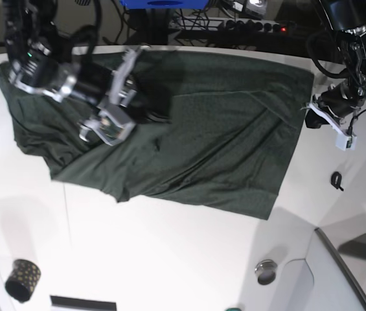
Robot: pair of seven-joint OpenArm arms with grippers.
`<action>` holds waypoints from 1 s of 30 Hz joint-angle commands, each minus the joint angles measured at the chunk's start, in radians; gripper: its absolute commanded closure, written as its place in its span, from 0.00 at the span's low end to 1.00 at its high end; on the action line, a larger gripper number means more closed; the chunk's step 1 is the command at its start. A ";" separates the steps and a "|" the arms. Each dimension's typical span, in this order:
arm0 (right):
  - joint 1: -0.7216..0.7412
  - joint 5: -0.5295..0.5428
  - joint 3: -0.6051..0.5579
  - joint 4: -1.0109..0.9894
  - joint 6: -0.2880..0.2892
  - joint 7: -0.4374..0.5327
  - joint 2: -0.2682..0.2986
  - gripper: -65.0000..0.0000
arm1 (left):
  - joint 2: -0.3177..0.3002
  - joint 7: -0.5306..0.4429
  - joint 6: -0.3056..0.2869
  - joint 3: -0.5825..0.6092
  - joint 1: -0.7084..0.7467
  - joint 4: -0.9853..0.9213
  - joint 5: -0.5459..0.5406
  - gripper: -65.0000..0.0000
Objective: Layout the t-shirt on the table in an organized manner, then fold the t-shirt properly
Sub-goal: 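Lift the shirt sleeve with the right gripper and fold it onto the body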
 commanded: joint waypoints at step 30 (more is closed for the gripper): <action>0.148 0.019 -0.087 -0.200 -0.385 -0.172 0.000 0.45 | -0.063 -0.017 -0.009 -0.101 0.062 0.017 -0.019 1.00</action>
